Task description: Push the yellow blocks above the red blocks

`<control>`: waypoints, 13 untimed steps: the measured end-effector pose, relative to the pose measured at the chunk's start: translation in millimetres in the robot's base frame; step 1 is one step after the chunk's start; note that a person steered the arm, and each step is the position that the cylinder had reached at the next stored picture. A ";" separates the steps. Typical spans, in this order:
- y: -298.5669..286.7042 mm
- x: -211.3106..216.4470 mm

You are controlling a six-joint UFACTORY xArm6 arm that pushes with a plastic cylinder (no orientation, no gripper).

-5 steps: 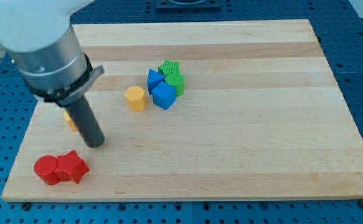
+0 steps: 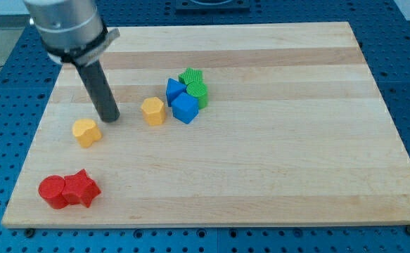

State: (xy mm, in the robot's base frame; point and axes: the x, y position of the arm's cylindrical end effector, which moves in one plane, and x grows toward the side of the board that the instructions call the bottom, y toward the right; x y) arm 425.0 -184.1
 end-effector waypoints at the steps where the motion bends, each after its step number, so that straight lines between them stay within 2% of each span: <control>1: 1.1 -49.4; 2: 37.5 -63.5; 4: 74.2 -51.8; 6: 98.7 -10.1; 9: 91.1 48.0; 11: 64.5 48.7; 12: 75.7 40.5; 13: 79.7 12.6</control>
State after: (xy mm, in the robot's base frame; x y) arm 437.6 -104.3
